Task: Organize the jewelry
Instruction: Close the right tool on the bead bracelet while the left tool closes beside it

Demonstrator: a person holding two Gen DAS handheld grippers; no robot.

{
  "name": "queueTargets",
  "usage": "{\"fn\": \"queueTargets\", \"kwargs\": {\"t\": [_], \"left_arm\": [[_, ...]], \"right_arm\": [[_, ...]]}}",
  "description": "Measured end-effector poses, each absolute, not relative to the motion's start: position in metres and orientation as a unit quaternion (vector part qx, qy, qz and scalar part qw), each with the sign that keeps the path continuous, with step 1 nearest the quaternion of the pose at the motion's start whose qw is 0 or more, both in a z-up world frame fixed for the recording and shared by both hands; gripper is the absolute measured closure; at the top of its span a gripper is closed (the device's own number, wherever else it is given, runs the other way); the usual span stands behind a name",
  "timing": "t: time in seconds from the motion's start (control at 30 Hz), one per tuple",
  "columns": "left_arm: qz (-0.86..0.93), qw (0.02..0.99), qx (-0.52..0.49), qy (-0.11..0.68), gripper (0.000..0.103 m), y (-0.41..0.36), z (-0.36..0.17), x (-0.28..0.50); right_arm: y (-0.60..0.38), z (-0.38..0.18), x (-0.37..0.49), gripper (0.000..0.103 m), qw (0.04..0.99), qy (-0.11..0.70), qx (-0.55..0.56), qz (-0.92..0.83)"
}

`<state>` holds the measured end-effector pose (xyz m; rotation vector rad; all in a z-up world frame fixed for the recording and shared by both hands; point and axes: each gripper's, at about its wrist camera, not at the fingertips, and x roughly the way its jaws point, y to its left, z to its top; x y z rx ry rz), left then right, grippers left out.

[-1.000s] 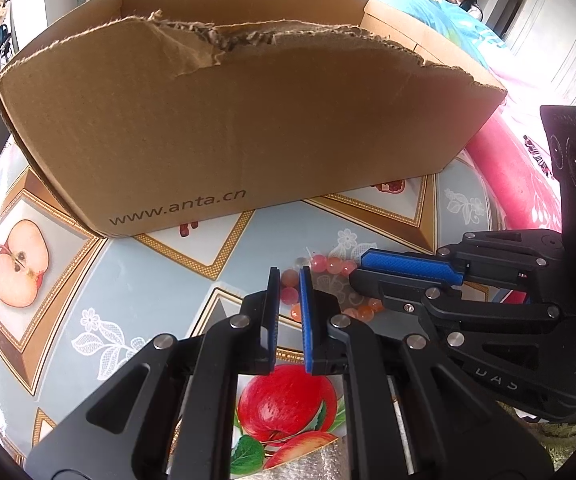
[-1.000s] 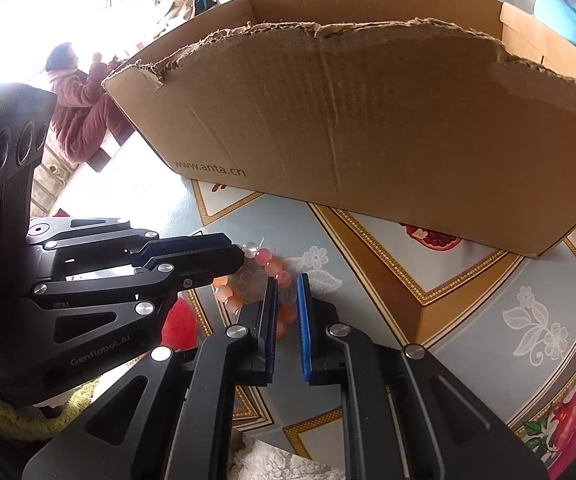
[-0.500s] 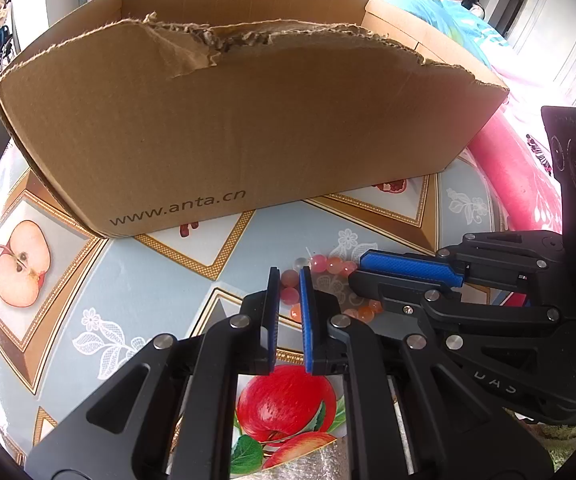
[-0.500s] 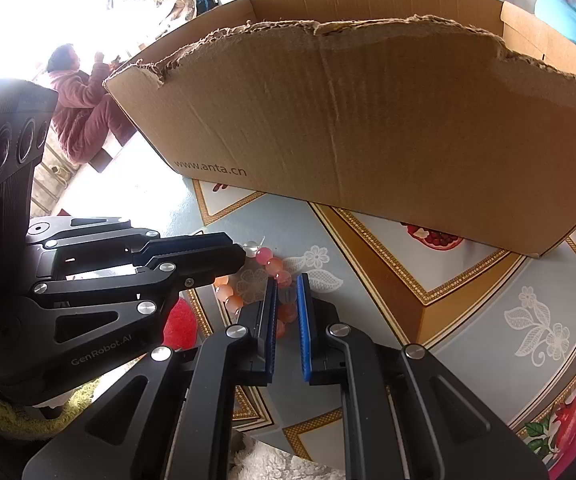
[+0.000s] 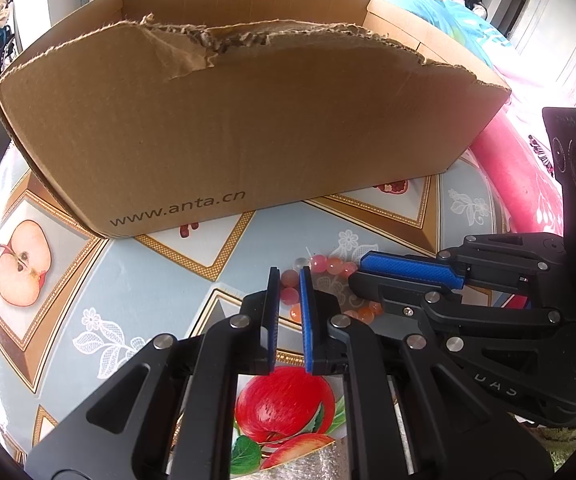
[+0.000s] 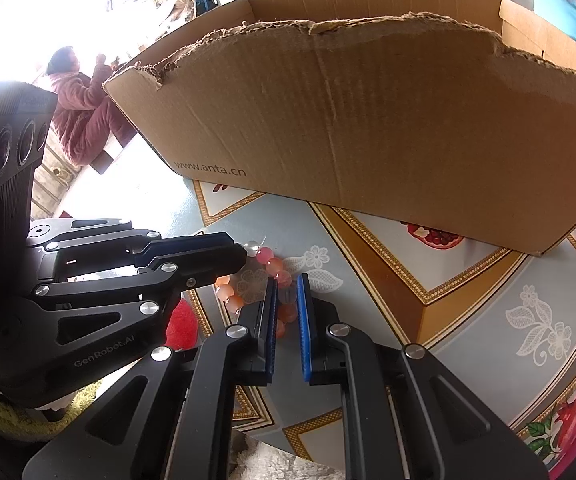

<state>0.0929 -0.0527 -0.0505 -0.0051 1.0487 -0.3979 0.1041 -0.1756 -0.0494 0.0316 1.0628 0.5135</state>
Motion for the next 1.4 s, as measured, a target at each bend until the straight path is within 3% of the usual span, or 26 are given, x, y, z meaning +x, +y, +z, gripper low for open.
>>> {"fn": "queueTargets", "kwargs": {"t": [1.4], "left_arm": [[-0.195, 0.847, -0.014, 0.495, 0.094, -0.049, -0.051, 0.093]], "right_arm": [[-0.169, -0.050, 0.115, 0.092, 0.817, 0.518, 0.015, 0.252]]}}
